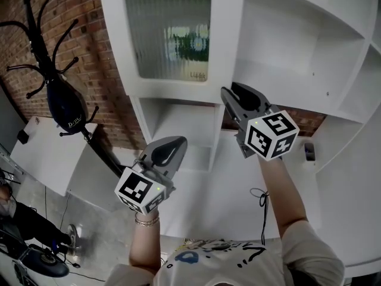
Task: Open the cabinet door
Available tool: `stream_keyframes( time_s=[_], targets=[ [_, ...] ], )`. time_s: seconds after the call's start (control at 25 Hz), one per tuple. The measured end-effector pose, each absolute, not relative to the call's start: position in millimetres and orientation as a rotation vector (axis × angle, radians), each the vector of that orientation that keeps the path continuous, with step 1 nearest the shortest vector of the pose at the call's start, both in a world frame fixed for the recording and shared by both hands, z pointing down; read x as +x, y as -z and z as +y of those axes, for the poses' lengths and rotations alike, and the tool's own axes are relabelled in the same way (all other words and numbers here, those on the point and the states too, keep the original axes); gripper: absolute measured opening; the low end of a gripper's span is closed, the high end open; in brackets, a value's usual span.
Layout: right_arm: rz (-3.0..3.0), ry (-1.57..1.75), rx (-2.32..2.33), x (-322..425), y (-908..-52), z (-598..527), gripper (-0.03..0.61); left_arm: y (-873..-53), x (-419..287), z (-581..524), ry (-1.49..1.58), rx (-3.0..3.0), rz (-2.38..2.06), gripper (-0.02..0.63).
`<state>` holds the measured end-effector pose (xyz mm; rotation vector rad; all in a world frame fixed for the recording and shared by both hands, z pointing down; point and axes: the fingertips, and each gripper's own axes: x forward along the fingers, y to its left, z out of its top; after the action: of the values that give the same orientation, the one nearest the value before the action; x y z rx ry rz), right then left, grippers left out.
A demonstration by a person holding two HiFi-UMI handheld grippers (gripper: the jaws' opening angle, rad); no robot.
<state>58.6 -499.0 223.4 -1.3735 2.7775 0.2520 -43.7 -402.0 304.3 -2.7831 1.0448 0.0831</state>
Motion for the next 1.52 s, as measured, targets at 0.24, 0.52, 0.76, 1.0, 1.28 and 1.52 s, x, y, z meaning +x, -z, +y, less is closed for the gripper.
stream_keyframes(
  time_s=[0.24, 0.52, 0.76, 1.0, 1.28, 1.52],
  targets=[
    [2.818, -0.241, -1.307, 52, -224, -469, 0.104, -320, -41, -392, -0.104, -2.816, 1.024, 0.02],
    [2.878, -0.258, -1.12, 36, -221, -421, 0.086, -338, -35, -381, -0.131, -2.866, 0.995, 0.02],
    [2.909, -0.264, -0.965, 19, -220, -383, 0.08, -348, -29, -364, -0.125, -2.888, 0.969, 0.02],
    [2.937, -0.278, -0.759, -8, -216, -349, 0.075, -356, -36, -358, -0.098, -2.892, 1.001, 0.02],
    [2.96, -0.275, -0.549, -36, -215, -321, 0.066, -366, -47, -346, -0.075, -2.897, 1.058, 0.02],
    [2.953, -0.234, -0.351, -64, -215, -301, 0.06, -371, -63, -340, -0.089, -2.882, 1.146, 0.02]
  ],
)
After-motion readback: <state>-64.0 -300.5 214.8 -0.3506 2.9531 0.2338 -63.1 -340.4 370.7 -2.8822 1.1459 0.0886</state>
